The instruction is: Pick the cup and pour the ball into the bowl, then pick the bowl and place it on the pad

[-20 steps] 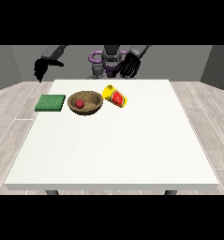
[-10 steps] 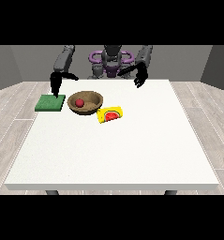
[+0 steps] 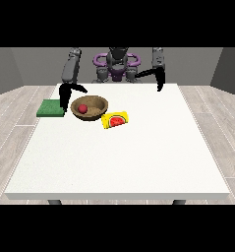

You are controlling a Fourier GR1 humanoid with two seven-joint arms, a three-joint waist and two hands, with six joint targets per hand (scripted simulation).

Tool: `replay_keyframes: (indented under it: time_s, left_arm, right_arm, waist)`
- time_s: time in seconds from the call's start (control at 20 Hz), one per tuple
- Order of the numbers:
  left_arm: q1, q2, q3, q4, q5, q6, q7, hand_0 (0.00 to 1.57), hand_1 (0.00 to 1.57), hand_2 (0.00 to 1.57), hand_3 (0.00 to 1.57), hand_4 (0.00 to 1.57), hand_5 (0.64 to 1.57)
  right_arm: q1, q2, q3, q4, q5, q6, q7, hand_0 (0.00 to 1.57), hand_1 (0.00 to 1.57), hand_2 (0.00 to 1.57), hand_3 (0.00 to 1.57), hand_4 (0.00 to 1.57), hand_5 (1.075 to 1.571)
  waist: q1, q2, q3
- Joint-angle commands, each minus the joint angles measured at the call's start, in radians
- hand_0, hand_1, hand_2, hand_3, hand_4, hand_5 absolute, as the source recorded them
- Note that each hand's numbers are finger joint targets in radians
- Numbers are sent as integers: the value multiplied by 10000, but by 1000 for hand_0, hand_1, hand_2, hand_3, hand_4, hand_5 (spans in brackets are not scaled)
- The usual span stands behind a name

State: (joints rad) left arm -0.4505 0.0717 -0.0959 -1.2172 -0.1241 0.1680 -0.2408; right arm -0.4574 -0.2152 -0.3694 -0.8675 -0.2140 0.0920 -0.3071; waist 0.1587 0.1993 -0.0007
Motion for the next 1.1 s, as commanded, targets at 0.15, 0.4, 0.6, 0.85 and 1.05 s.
replay_keyframes:
  time_s: [0.15, 0.4, 0.6, 0.85, 1.05]
  left_arm:
    - [-263, 333, 369, -943, 289, -559, 749, 0, 0, 0, 0, 0, 1566]
    - [235, 651, 561, -1345, 267, -851, 327, 0, 0, 0, 0, 0, 1566]
    - [486, 353, 38, -2226, 92, -925, 1262, 0, 0, 0, 0, 0, 1565]
    - [326, 594, 314, -2313, 221, -1008, 454, 0, 0, 0, 0, 80, 1571]
    - [-279, 281, 32, -2408, 213, -1023, 751, 0, 0, 0, 0, 568, 1549]
  right_arm:
    - [-1012, -242, -137, 1866, -10, -194, -610, 0, 0, 0, 0, 189, 1563]
    - [-1099, -441, -137, 2799, 93, 54, -1811, 0, 0, 0, 0, 93, 1563]
    - [-1255, -110, -43, 3503, 189, -181, -2314, 0, 0, 0, 0, 64, 1562]
    - [-546, -212, -406, 4142, 166, -1381, -1418, 1453, 1453, 1571, 0, 468, 1512]
    - [-218, -623, 640, 3910, 1834, -3551, -1517, 1571, 1571, 1571, 1570, 920, 1536]
  waist:
    - [161, 159, 13]
    - [196, 577, 14]
    - [426, 381, 16]
    - [656, 1346, 7]
    - [1216, 1479, -39]
